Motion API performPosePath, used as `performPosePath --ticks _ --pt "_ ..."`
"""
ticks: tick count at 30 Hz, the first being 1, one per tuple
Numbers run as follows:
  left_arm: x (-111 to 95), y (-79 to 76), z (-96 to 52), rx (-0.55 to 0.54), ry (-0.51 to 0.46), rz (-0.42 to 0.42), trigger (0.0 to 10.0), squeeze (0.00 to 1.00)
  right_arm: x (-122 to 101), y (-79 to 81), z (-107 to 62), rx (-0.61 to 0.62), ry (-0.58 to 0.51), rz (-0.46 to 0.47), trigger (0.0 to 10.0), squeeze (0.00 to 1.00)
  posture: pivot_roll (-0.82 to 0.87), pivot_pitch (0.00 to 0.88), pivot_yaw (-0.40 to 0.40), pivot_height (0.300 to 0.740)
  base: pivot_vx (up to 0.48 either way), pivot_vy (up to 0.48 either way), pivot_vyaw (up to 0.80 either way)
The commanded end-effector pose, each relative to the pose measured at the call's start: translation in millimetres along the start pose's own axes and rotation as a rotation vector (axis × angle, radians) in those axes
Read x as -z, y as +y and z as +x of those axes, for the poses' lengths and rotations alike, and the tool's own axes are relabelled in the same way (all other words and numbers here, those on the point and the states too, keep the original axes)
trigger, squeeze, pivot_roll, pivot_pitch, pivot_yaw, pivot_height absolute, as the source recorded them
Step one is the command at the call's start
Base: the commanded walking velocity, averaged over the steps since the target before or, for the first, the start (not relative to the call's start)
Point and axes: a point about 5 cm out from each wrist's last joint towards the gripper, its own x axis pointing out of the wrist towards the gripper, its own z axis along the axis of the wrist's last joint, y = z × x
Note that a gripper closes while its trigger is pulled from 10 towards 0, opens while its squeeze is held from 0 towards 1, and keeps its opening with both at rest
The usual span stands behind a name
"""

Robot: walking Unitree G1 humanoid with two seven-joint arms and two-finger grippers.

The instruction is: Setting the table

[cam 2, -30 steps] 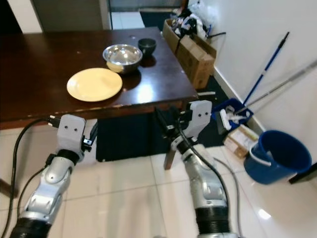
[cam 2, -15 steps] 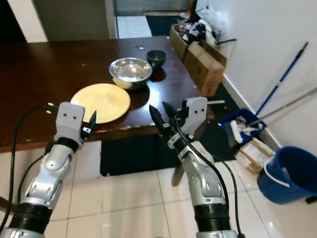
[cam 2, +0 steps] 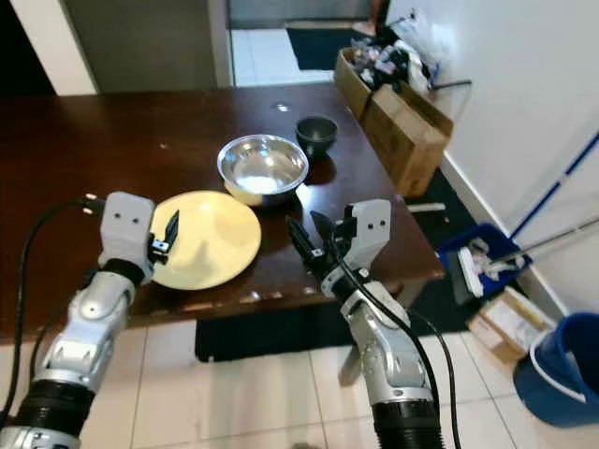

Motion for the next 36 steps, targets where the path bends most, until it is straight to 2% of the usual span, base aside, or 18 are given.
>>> performPosePath --ticks 1,3,7,8,12,14,19,23,24,25,29,36 --pt "9.7 1.3 -1.2 0.052 0.06 -0.07 10.0 0.0 5.1 -3.5 -4.2 0.004 0.026 0.016 10.0 0.0 -0.11 0.015 0.049 0.74 0.24 0.0 0.0" --pt "14.1 3.5 -1.5 0.065 0.085 -0.091 10.0 0.0 3.9 -3.5 -4.4 -0.006 0.025 0.036 10.0 0.0 -0.11 0.017 0.049 0.74 0.0 0.0 0.0" --pt "26.9 6.4 -6.3 0.129 0.14 -0.195 10.0 0.0 2.8 -1.2 -5.2 -0.045 0.033 0.065 10.0 0.0 -0.1 0.025 0.041 0.74 0.0 0.0 0.0" --pt "26.9 6.4 -6.3 0.129 0.14 -0.195 10.0 0.0 2.8 -1.2 -5.2 -0.045 0.033 0.065 10.0 0.0 -0.1 0.025 0.041 0.74 0.0 0.0 0.0" --pt "36.2 10.4 -16.1 0.188 0.163 -0.262 10.0 0.0 1.4 -2.9 -6.4 -0.04 0.034 0.057 10.0 0.0 -0.11 0.034 0.038 0.74 0.0 0.0 0.0" --pt "36.4 11.1 -17.2 0.196 0.162 -0.265 10.0 0.0 0.9 -3.2 -6.7 -0.039 0.034 0.057 10.0 0.0 -0.11 0.034 0.038 0.74 0.0 0.0 0.0" --pt "49.1 23.0 -33.0 0.241 0.213 -0.265 10.0 0.0 -0.9 -8.6 -11.6 -0.023 0.037 0.054 10.0 0.0 -0.11 0.044 0.038 0.74 0.0 0.0 0.0" --pt "57.4 23.1 -37.2 0.243 0.246 -0.26 10.0 0.0 -1.0 -9.2 -11.9 -0.02 0.038 0.055 10.0 0.0 -0.11 0.047 0.036 0.74 0.0 0.0 0.0" --pt "74.0 22.2 -42.9 0.222 0.31 -0.261 10.0 0.0 -1.1 -8.9 -11.5 -0.02 0.038 0.057 10.0 0.0 -0.11 0.048 0.037 0.74 0.0 0.0 0.0" --pt "82.4 19.7 -46.7 0.228 0.345 -0.265 10.0 0.0 -1.2 -8.5 -11.2 -0.022 0.037 0.058 10.0 0.0 -0.11 0.048 0.037 0.74 0.0 0.0 0.0" --pt "101.1 10.0 -56.9 0.262 0.434 -0.241 10.0 0.0 -1.5 -6.2 -10.9 -0.031 0.037 0.066 10.0 0.0 -0.12 0.053 0.034 0.74 0.0 0.0 0.0" --pt "99.8 3.9 -58.1 0.302 0.429 -0.159 10.0 0.0 0.5 -0.4 -13.9 -0.05 0.046 0.092 10.0 0.0 -0.12 0.058 0.034 0.74 0.0 0.0 0.0"
